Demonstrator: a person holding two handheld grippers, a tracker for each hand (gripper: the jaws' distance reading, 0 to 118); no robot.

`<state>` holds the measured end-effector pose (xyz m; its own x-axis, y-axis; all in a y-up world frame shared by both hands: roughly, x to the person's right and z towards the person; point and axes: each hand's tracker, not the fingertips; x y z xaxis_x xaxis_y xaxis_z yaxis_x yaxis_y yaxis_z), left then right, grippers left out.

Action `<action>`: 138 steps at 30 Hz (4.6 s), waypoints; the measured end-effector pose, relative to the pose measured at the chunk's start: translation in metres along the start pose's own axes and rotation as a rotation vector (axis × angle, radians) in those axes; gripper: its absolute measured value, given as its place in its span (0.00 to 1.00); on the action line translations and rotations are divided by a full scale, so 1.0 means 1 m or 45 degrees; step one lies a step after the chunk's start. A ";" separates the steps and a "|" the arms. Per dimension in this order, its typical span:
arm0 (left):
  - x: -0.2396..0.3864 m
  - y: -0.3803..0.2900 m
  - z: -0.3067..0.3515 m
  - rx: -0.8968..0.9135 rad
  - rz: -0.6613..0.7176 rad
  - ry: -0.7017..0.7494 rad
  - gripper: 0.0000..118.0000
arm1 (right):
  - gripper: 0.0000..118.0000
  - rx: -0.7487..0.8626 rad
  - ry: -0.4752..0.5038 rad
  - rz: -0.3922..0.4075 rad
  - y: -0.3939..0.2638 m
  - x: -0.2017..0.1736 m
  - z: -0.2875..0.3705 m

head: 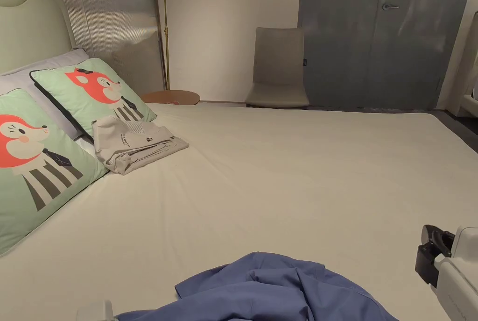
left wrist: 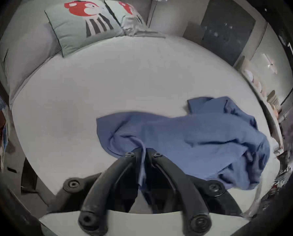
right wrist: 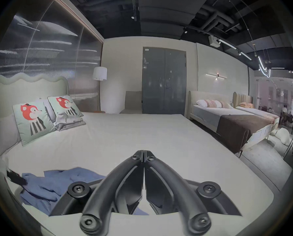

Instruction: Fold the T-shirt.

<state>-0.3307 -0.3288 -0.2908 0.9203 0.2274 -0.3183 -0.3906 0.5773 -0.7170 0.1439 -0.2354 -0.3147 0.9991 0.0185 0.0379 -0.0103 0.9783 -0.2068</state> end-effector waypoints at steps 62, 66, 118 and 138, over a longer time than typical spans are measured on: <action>0.169 0.347 0.047 0.657 -0.085 -0.390 0.03 | 0.06 0.134 0.022 -0.157 0.213 0.073 -0.171; 0.158 0.322 0.035 0.585 -0.092 -0.346 0.03 | 0.06 0.068 0.027 -0.148 0.185 0.074 -0.163; 0.073 0.043 0.130 0.860 -0.138 -0.009 0.43 | 0.72 0.119 -0.093 -0.130 0.025 0.046 0.039; 0.021 0.096 -0.011 0.008 0.061 0.056 0.92 | 0.01 0.117 0.019 -0.081 0.034 0.013 0.014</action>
<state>-0.3495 -0.2767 -0.3731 0.8986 0.2205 -0.3792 -0.4341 0.5717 -0.6962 0.1556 -0.1993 -0.3079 0.9984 -0.0469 0.0330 0.0503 0.9922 -0.1143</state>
